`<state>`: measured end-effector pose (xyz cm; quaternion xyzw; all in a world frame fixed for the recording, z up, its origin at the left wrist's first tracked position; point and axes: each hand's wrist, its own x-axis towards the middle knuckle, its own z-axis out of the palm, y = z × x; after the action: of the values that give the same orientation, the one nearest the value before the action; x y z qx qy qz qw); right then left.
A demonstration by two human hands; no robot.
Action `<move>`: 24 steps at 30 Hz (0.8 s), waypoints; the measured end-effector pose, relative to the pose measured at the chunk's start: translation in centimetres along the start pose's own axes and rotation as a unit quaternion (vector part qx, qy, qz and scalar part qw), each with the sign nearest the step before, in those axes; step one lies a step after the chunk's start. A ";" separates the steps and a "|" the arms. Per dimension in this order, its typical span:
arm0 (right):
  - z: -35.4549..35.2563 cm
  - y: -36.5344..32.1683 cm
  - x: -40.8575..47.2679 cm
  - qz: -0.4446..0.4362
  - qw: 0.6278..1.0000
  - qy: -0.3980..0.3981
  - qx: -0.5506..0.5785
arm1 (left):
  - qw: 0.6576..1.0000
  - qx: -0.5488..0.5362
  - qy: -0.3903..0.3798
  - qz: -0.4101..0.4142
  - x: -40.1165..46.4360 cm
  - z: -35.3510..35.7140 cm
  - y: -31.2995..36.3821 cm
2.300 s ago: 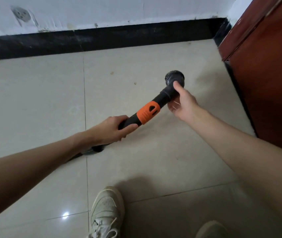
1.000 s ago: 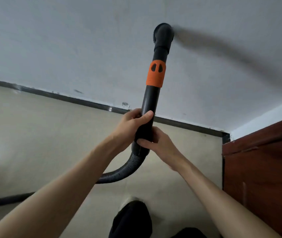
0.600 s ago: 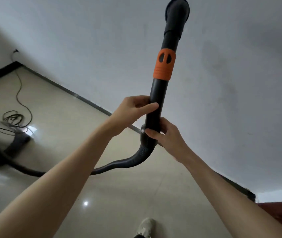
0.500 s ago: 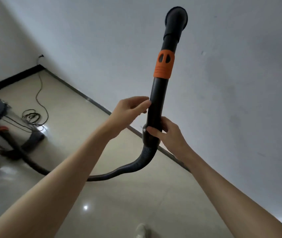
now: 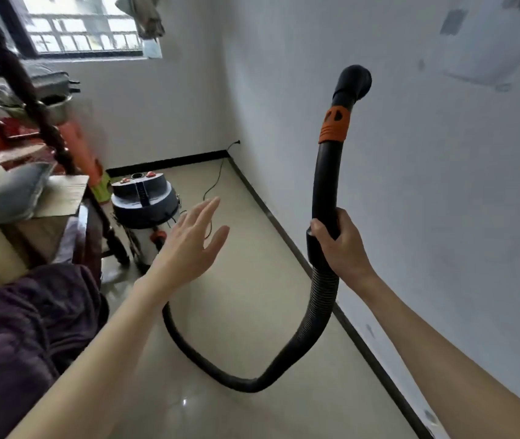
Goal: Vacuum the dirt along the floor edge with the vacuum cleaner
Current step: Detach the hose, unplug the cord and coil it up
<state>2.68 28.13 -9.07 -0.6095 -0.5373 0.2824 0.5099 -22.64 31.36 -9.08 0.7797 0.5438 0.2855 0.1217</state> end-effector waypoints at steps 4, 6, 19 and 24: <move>6.5 -2.6 6.7 -0.053 0.995 -0.061 -0.065 | 0.996 0.085 0.019 -0.017 4.0 -3.6 -6.2; 9.3 -3.7 10.0 -0.082 0.990 -0.084 -0.083 | 0.994 0.103 0.030 -0.032 6.1 -5.3 -8.8; 22.8 -5.7 33.0 -0.161 0.958 -0.208 -0.116 | 0.983 0.142 0.044 -0.108 23.5 -7.3 -21.7; 28.0 -7.2 42.8 -0.178 0.957 -0.214 -0.086 | 0.976 0.151 0.076 -0.140 30.7 -8.4 -25.8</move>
<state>-13.70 76.75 -2.64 -0.4708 -0.7561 0.2632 0.3707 -39.99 68.28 -5.61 0.6815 0.6918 0.2388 -0.0005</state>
